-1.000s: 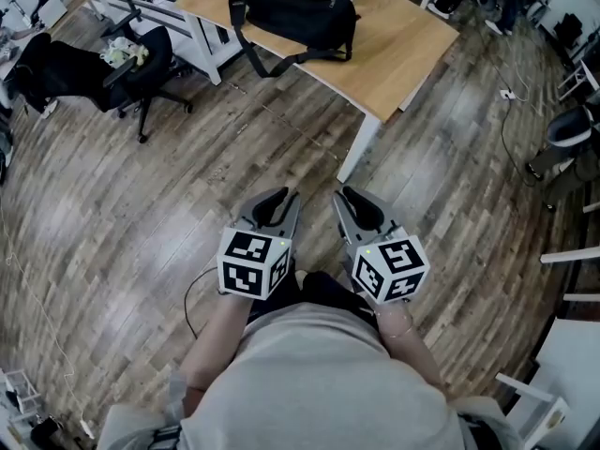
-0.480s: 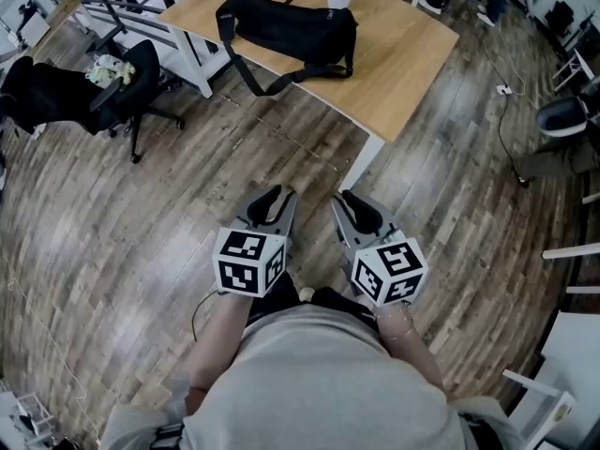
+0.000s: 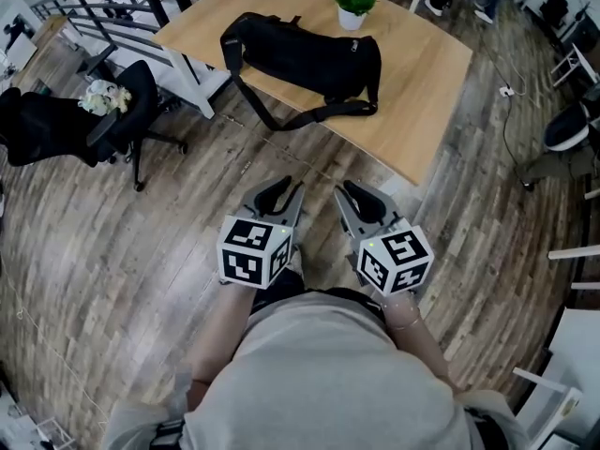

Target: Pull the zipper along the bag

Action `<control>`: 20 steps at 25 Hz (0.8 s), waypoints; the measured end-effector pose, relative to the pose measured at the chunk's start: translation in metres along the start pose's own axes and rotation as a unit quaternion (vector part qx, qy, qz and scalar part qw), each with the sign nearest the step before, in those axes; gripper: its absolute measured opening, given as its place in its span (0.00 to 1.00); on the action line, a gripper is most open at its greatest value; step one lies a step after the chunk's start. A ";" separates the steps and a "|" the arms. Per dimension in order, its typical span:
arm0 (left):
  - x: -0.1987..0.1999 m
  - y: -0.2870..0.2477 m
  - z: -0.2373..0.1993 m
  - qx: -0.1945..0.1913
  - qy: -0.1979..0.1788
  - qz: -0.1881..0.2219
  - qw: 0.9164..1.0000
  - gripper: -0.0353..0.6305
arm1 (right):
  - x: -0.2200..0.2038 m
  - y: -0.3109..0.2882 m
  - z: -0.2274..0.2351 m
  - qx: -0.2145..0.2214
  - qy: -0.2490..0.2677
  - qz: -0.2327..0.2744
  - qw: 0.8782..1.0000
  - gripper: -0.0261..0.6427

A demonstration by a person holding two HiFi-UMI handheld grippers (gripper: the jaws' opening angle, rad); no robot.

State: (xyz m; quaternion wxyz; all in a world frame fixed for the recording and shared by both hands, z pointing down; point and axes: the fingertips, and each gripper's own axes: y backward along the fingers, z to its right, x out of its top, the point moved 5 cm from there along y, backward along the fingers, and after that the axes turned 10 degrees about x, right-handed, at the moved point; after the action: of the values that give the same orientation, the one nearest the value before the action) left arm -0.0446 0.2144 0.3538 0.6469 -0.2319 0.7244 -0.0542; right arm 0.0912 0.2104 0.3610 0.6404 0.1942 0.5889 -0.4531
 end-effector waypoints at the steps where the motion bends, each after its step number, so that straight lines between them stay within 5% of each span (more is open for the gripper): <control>1: 0.004 -0.007 -0.009 -0.003 -0.003 -0.003 1.000 0.20 | 0.004 -0.010 0.004 -0.004 -0.001 0.001 1.000 0.16; 11: 0.024 -0.060 -0.064 -0.037 -0.013 -0.018 0.999 0.20 | 0.023 -0.069 0.029 -0.050 -0.013 0.002 0.999 0.14; 20: 0.023 -0.092 -0.071 -0.049 0.003 -0.040 0.998 0.20 | 0.023 -0.077 0.061 -0.074 -0.033 -0.011 0.997 0.15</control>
State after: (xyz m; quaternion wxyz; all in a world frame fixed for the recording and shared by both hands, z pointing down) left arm -0.0901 0.1083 0.3790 0.6295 -0.2926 0.7184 -0.0452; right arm 0.0614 0.1152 0.3752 0.6670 0.1244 0.6018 -0.4213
